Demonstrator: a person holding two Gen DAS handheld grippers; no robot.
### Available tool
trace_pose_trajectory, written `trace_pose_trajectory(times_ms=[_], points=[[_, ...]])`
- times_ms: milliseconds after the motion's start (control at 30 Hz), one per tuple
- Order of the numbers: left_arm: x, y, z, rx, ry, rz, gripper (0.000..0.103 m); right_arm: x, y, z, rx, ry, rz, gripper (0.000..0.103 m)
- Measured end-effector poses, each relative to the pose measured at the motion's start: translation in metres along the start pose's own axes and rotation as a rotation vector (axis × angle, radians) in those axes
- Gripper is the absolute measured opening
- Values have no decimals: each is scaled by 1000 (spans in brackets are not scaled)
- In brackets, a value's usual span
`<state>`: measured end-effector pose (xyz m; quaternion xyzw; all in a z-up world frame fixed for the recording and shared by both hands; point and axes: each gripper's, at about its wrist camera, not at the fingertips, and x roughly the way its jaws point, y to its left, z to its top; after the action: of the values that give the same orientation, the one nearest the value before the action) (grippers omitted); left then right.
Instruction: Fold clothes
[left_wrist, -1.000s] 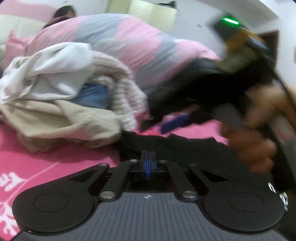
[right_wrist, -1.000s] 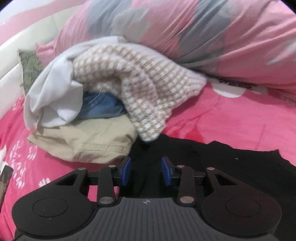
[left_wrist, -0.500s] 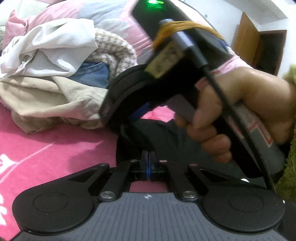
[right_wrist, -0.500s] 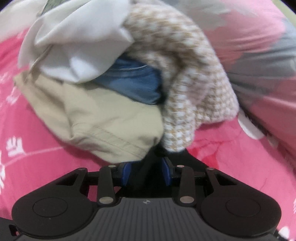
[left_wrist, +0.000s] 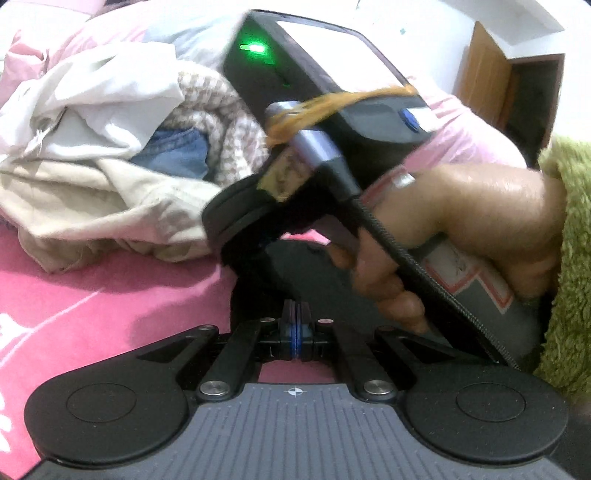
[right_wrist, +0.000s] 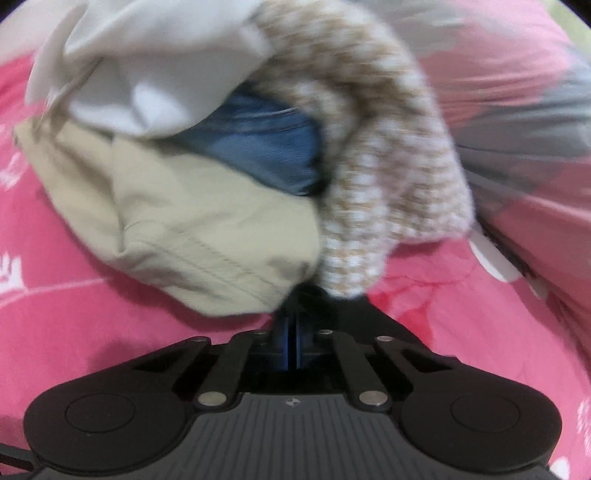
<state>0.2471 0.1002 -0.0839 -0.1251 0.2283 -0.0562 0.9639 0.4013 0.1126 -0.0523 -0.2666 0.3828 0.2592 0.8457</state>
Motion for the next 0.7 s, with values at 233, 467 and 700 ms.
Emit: trace_pose_trajectory(times_ms=[233,467,700], points=[[-10,-9,6,0,-42,-65,0,-33,-43,-19,164,-82,-6,2],[-4,-18,18,-35,-31,-125,0,-58,-77,-41,281,-123,-24,2],[7,-32,12,-12,4,-151,0,-65,-110,-73,387,-164,-15,2]])
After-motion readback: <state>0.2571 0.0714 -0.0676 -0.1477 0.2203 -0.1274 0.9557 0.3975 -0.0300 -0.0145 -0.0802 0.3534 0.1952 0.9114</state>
